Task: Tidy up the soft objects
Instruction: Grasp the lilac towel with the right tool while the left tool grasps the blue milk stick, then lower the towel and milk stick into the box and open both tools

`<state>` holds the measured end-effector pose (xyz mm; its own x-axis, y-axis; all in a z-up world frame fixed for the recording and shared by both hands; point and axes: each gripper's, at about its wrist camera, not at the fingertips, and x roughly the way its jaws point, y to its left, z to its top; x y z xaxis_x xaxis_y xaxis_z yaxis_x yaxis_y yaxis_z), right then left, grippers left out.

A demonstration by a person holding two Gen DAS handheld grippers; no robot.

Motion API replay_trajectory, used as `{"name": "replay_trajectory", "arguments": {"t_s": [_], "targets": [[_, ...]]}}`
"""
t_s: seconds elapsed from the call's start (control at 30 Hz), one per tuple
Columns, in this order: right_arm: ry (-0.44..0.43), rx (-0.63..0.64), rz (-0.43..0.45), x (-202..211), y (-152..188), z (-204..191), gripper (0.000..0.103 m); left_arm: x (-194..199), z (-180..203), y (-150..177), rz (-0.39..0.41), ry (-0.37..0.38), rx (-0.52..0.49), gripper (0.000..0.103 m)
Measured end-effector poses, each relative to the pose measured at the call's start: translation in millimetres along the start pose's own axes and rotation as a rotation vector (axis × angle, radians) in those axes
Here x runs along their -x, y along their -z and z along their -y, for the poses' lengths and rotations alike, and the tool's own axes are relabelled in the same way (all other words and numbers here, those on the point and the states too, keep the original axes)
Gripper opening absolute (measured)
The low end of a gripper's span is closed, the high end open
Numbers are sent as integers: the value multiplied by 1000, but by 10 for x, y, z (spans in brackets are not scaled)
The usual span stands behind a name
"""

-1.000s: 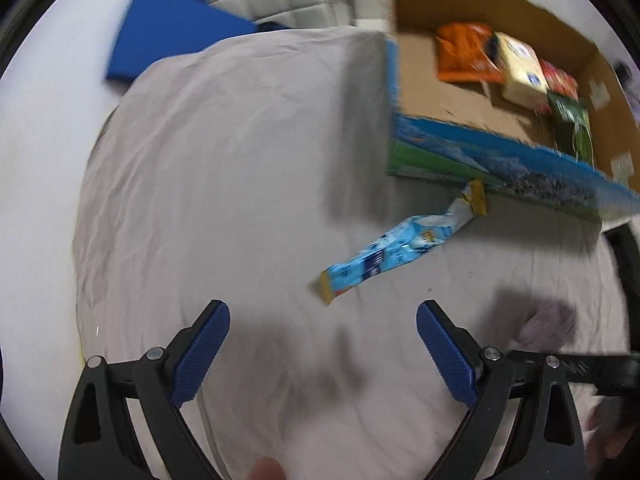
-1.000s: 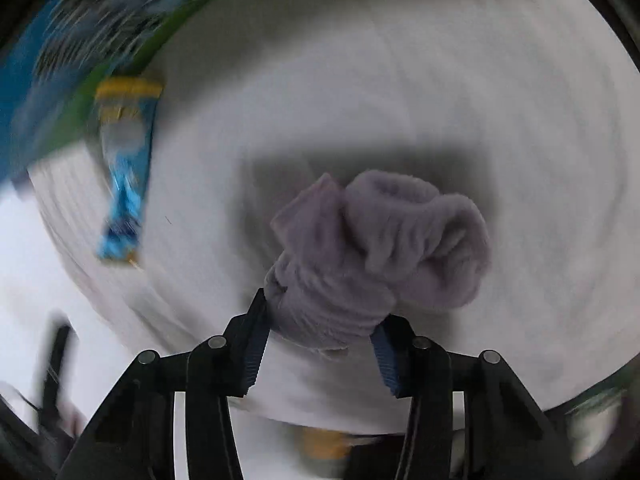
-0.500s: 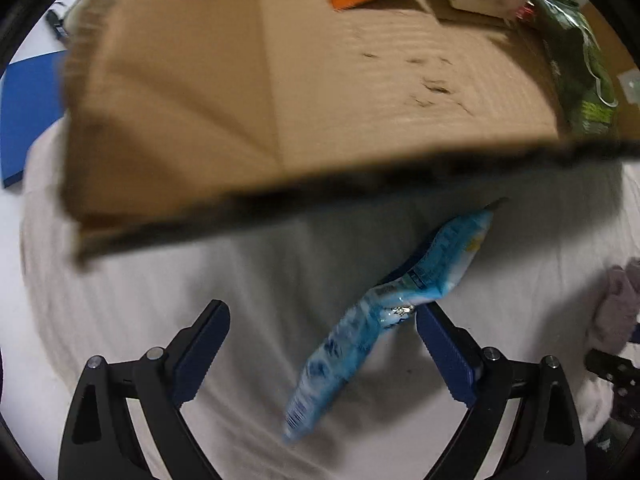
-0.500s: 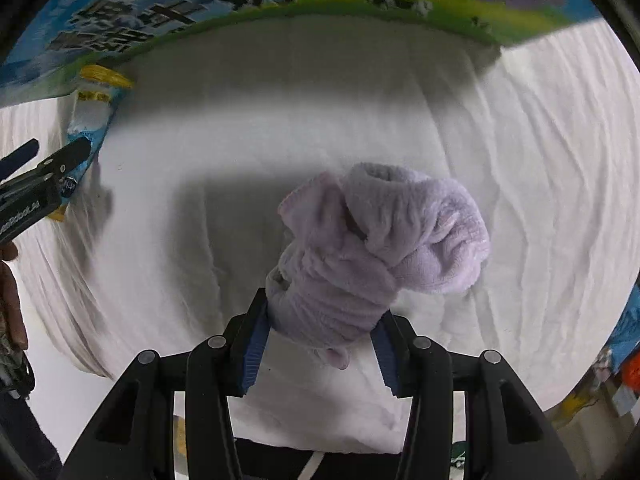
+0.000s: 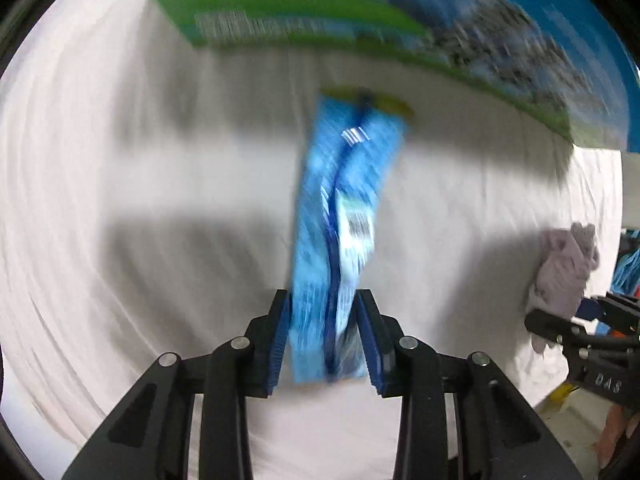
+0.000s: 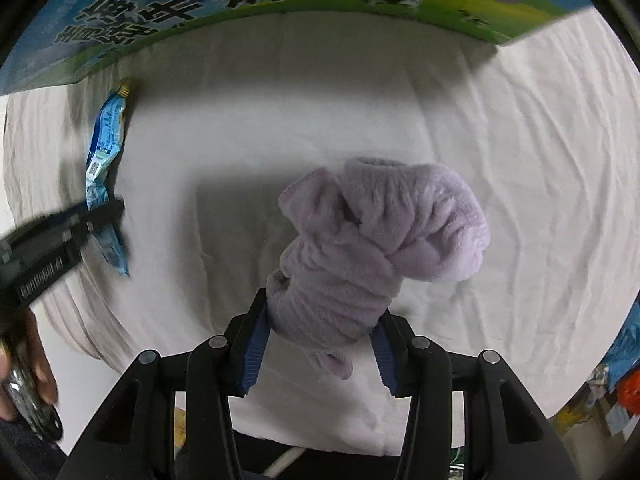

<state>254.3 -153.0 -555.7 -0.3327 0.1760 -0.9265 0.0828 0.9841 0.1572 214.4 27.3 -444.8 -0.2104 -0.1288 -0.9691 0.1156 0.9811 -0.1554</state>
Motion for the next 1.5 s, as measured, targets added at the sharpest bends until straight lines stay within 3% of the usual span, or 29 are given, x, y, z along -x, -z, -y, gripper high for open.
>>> {"name": "replay_trajectory", "arguments": {"t_s": [0.07,0.17,0.23,0.37,0.57,0.6,0.7,0.87,1.23,1.4,1.5], "targets": [[8,13,-10,16,16,50,50,-27,45,110,-9,25,28,31],[-37,8,1,30,16,137,53,-21,42,145,1,2,50,32],[-73,-11,4,41,26,226,63,10,21,134,5,13,95,34],[-104,-12,19,83,48,308,64,72,-225,27,40,50,153,39],[-103,-16,35,16,87,247,64,4,-256,-229,36,-2,130,39],[-98,-19,47,-5,96,243,63,11,-207,-241,48,-22,115,39],[-26,-22,134,3,87,173,47,-23,21,-239,76,-106,58,39],[29,-16,168,-18,186,58,44,-28,386,-162,116,-165,25,25],[-8,-9,242,375,314,27,43,196,864,102,204,-119,-17,17],[-26,12,272,619,355,-16,43,367,1112,75,226,-110,-32,14],[-25,20,293,744,389,-46,43,415,1042,68,230,-85,0,14]]}}
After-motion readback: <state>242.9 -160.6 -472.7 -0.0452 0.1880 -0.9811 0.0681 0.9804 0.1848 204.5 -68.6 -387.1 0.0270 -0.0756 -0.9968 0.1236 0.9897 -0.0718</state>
